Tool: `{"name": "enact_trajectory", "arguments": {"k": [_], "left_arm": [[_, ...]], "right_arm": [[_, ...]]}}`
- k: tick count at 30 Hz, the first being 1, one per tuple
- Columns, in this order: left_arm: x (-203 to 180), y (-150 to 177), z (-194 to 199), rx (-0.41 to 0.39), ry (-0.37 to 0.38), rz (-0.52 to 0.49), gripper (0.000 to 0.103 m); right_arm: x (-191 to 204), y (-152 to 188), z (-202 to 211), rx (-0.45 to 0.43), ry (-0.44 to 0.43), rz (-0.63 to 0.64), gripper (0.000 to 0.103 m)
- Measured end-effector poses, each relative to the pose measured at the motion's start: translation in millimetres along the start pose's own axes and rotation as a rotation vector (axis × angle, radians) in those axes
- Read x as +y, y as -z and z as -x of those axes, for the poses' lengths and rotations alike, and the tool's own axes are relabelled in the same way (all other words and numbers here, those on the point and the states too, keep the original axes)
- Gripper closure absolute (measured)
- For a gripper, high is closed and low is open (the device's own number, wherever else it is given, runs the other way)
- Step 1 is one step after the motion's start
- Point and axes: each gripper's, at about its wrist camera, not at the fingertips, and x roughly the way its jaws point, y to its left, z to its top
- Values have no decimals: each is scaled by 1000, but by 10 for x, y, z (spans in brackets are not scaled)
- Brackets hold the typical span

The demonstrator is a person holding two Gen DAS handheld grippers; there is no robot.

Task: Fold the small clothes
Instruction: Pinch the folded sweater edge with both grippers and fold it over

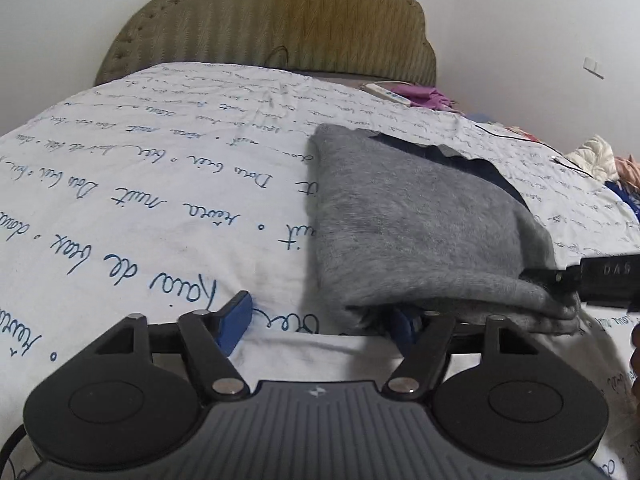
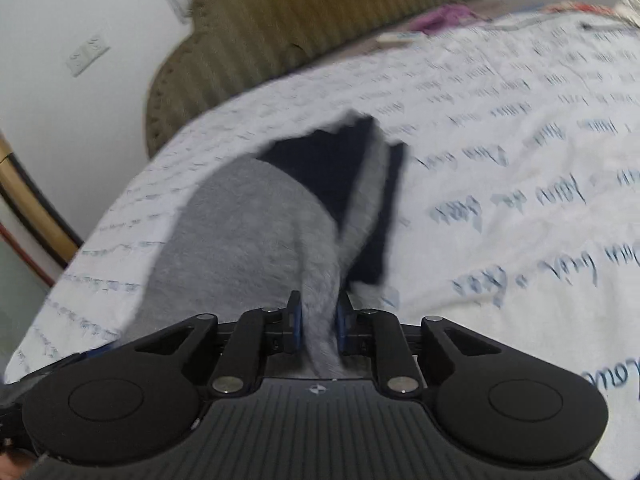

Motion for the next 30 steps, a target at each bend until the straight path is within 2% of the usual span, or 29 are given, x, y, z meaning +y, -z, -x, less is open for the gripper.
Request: {"name": "enact_trajectory", "arguments": {"k": [2, 3, 5, 6, 7, 10, 11, 12, 13, 14, 16, 17, 20, 21, 22, 24, 25, 26, 28, 29, 30], "left_arm": [[16, -9, 26, -4, -8, 12, 45], [56, 4, 54, -10, -14, 33, 58], [152, 9, 70, -17, -22, 82, 73], [185, 14, 79, -22, -58, 103, 98], [241, 16, 85, -23, -81, 126, 100], [300, -8, 136, 12, -28, 132, 100], [302, -31, 177, 31, 15, 136, 98], [306, -64, 193, 57, 77, 149, 92], [307, -96, 197, 80, 132, 163, 80], [312, -128, 191, 94, 158, 179, 73], [343, -190, 110, 95, 159, 221, 37], [372, -225, 38, 103, 172, 241, 34], [446, -338, -115, 155, 253, 312, 33], [487, -362, -127, 163, 298, 350, 33], [536, -370, -171, 183, 373, 395, 33], [581, -339, -298, 272, 515, 469, 33], [597, -318, -346, 303, 564, 507, 33], [609, -293, -360, 306, 592, 529, 33], [592, -251, -390, 310, 584, 533, 31], [564, -242, -419, 319, 564, 525, 34], [529, -249, -430, 317, 547, 509, 40]], "right_arm": [[-79, 47, -15, -13, -20, -34, 79], [-78, 58, 10, -21, -33, -42, 74], [-67, 76, 30, -22, -46, -38, 65], [-51, 86, 35, -18, -54, -31, 61], [-38, 92, 66, -20, -56, -26, 59], [-29, 67, 157, -41, -61, -49, 52], [-47, 42, 195, -54, -75, -65, 44], [-79, -3, 220, -68, -93, -86, 34], [-123, -53, 244, -80, -110, -111, 30], [-167, -108, 261, -93, -118, -132, 23], [-249, -215, 244, -101, -103, -150, 22], [-281, -258, 199, -80, -92, -154, 22], [-389, -274, -43, 69, -135, -212, 24], [-386, -239, -68, 92, -163, -219, 24], [-370, -207, -61, 104, -202, -212, 24], [-370, -137, -44, 146, -297, -243, 29], [-387, -100, -37, 161, -332, -268, 30], [-402, -64, -26, 168, -350, -277, 32], [-448, -9, -5, 166, -359, -300, 36], [-535, 22, -12, 161, -388, -360, 40], [-535, 22, -12, 161, -388, -360, 49]]}}
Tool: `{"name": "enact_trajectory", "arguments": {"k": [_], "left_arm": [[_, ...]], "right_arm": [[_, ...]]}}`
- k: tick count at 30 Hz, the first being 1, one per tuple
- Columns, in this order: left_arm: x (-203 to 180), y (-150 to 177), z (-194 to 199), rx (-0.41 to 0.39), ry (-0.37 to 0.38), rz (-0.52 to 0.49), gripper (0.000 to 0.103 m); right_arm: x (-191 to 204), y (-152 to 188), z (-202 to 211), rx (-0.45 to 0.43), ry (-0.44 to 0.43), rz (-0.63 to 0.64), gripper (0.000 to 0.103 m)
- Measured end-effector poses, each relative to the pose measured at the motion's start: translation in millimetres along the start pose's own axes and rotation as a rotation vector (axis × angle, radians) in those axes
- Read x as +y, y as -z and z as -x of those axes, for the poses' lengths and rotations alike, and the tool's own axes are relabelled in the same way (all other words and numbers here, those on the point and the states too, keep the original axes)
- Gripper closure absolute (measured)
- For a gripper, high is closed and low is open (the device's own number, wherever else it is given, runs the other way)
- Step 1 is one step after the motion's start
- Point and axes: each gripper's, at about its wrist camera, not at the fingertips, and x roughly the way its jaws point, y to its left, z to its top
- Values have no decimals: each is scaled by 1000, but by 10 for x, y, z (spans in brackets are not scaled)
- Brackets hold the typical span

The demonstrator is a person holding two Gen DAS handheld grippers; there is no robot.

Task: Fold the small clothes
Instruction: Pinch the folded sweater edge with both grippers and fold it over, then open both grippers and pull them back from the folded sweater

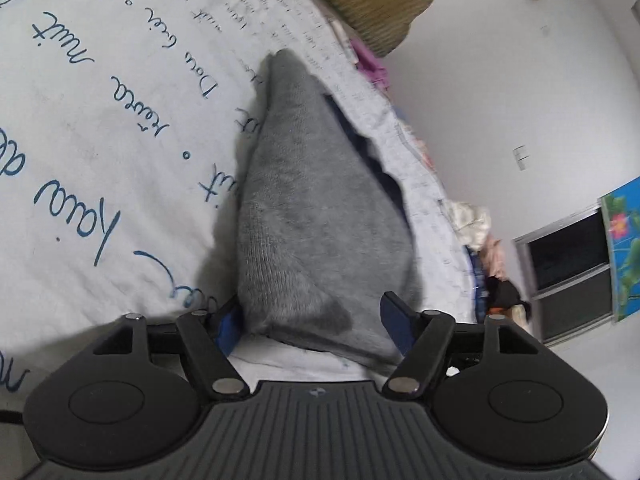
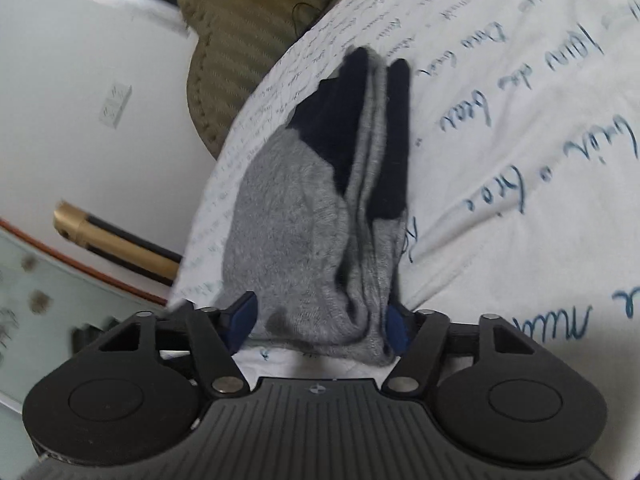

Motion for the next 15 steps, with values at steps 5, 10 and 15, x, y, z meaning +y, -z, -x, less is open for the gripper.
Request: {"name": "enact_trajectory", "arguments": {"k": [5, 10, 15], "left_arm": [[-145, -66, -51, -9, -106, -58, 91], [-351, 19, 215, -22, -93, -174, 91], [-53, 133, 78, 17, -124, -121, 87]], "right_arm": [[-74, -11, -67, 4, 22, -11, 84], [297, 22, 230, -40, -10, 127, 85], [21, 135, 100, 33, 50, 84, 85]]}}
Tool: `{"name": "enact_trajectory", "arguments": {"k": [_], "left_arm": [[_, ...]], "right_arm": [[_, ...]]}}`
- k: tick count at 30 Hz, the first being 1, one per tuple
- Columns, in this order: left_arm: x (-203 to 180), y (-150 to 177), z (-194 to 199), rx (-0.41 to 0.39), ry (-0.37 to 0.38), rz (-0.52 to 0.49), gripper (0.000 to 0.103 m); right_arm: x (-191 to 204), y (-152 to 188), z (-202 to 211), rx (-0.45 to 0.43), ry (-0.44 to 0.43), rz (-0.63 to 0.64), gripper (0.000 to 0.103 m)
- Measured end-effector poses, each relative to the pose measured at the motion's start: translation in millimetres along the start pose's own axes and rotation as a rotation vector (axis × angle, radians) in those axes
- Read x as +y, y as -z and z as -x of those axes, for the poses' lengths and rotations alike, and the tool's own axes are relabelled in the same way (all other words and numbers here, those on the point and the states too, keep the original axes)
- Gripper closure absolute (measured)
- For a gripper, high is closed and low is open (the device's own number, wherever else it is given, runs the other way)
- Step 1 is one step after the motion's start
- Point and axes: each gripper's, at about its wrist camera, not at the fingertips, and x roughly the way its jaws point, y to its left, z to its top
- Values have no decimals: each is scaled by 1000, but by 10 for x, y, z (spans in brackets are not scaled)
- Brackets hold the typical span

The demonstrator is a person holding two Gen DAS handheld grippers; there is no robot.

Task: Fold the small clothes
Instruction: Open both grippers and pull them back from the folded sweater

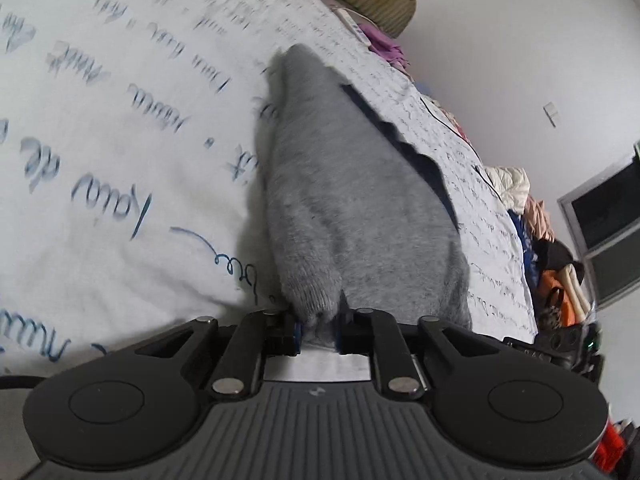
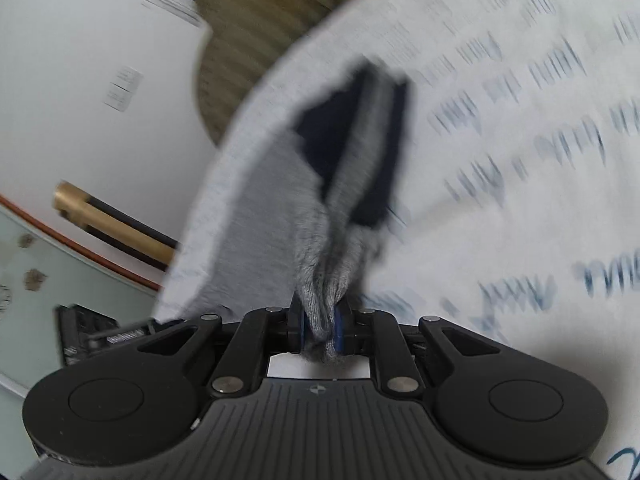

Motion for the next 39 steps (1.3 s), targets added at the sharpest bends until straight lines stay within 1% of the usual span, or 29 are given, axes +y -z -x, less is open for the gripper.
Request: {"name": "enact_trajectory", "arguments": {"k": [1, 2, 3, 4, 5, 6, 7, 8, 9, 10, 12, 13, 14, 16, 17, 18, 20, 21, 24, 26, 28, 30, 39], "left_arm": [[-3, 8, 31, -14, 11, -5, 82], [-34, 9, 84, -24, 4, -14, 77], [-92, 30, 169, -48, -20, -46, 69], [-172, 68, 278, -90, -63, -105, 59], [-281, 125, 382, -139, -116, -184, 52], [-406, 201, 471, -189, -179, -279, 36], [-506, 292, 538, -233, -236, -368, 21], [-588, 373, 580, -272, -282, -438, 17], [-670, 447, 577, -297, -311, -491, 16], [-700, 520, 548, -294, -319, -515, 16], [-702, 597, 419, -254, -299, -494, 16], [-698, 640, 325, -232, -298, -490, 16], [-711, 690, 237, -220, -325, -502, 16], [-718, 784, 80, -218, -405, -550, 16], [-704, 817, 8, -217, -433, -576, 14], [-689, 833, -35, -212, -458, -585, 8], [-677, 828, -25, -216, -466, -574, 4], [-664, 820, -33, -211, -473, -564, 2], [-620, 784, -14, -210, -460, -542, 1], [-638, 799, -15, -219, -474, -532, 0], [-660, 820, -38, -220, -495, -542, 0], [-673, 832, -51, -219, -505, -548, 0], [-685, 833, -79, -219, -523, -549, 0]], "right_arm": [[-72, 28, -28, -10, -16, -22, 86], [-104, 35, -19, -33, -30, -44, 82], [-92, 34, 14, -56, -37, -56, 71], [-45, 35, 67, -81, -28, -48, 65], [33, 45, 135, -107, -1, -19, 55], [142, 86, 224, -143, 45, 29, 55], [273, 137, 314, -180, 109, 89, 55], [416, 216, 385, -210, 174, 157, 55], [554, 318, 443, -240, 233, 220, 51], [621, 414, 500, -251, 286, 264, 45], [700, 587, 456, -223, 384, 326, 24], [714, 659, 388, -211, 428, 346, 20], [709, 723, 314, -198, 465, 363, 21], [743, 818, 106, -188, 552, 391, 17], [743, 818, 106, -188, 552, 391, 9], [784, 840, -9, -191, 566, 416, 0], [815, 909, -124, -198, 595, 431, 0], [817, 928, -175, -210, 626, 435, 0], [868, 1009, -337, -252, 729, 488, 0], [895, 1016, -370, -273, 756, 472, 0], [877, 996, -380, -291, 759, 439, 0], [846, 1006, -389, -312, 758, 432, 0], [842, 1042, -372, -311, 743, 445, 0]]}}
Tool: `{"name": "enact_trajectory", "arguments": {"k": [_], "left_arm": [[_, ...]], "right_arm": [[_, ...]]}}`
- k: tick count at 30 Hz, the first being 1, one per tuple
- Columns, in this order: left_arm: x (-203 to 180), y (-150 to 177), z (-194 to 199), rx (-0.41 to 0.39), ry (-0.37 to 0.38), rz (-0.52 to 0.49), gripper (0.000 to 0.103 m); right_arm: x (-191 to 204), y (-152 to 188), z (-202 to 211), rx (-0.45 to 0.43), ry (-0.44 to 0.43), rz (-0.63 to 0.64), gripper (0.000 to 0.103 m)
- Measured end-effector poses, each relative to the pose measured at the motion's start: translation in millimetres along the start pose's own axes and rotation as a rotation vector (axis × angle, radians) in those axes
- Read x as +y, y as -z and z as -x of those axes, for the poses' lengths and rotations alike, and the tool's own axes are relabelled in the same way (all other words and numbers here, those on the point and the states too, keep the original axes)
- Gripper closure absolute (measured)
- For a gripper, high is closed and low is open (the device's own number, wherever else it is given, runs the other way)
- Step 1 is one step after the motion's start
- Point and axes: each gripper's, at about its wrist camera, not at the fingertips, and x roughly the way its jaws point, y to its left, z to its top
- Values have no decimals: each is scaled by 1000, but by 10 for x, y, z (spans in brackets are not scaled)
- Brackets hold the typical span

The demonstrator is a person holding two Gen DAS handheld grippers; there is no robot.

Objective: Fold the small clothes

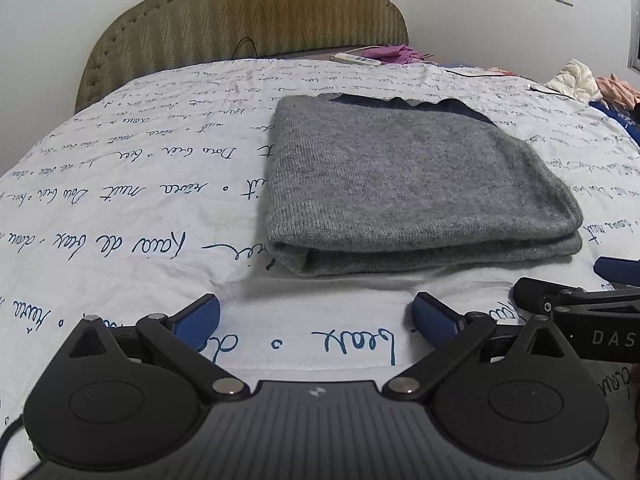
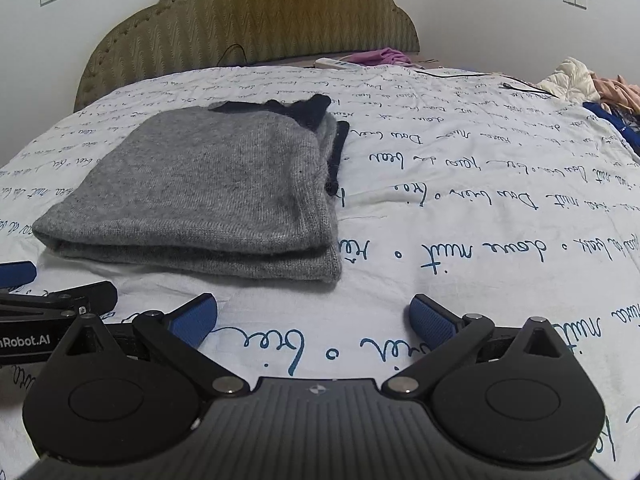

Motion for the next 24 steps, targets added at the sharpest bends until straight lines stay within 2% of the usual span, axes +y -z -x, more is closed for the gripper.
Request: {"name": "enact_trajectory", "arguments": {"k": [24], "left_arm": [[4, 2, -6, 1, 4, 2, 0]], "right_arm": [[-9, 17, 22, -11, -12, -13, 0]]}}
